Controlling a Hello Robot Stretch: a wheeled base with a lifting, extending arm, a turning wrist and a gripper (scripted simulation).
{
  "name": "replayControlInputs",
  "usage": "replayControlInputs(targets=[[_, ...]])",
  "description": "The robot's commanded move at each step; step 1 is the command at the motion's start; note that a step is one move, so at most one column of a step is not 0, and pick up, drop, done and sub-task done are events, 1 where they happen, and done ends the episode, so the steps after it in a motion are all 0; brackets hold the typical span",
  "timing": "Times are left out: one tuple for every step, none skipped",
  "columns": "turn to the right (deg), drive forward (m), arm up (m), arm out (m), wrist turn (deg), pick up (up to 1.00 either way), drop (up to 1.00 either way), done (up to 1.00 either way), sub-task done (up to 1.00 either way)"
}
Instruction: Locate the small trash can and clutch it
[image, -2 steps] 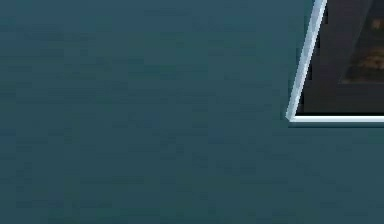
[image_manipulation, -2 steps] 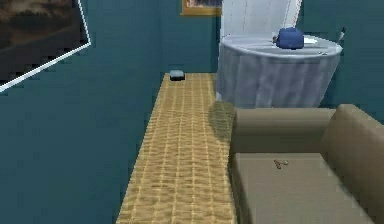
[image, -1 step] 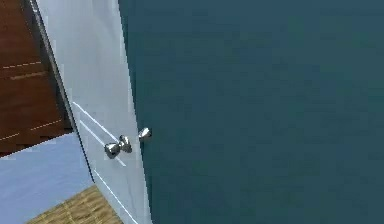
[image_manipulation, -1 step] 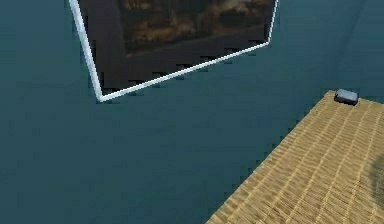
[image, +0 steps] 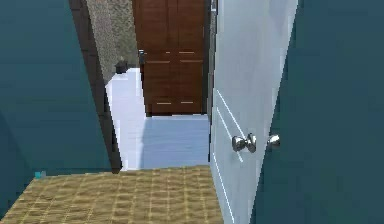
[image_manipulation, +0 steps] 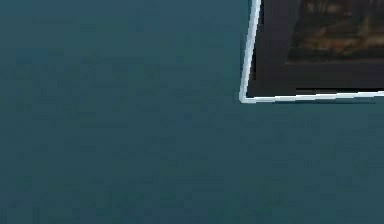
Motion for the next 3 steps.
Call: replayControlInputs(targets=[[0.0,0.3,0.0,0.0,0.0,0.0,0.0,0.0,0.0],[-42.0,0.0,0.0,0.0,0.0,0.0,0.0,0.0,0.0],[0.0,0.05,0.0,0.0,0.0,0.0,0.0,0.0,0.0]])
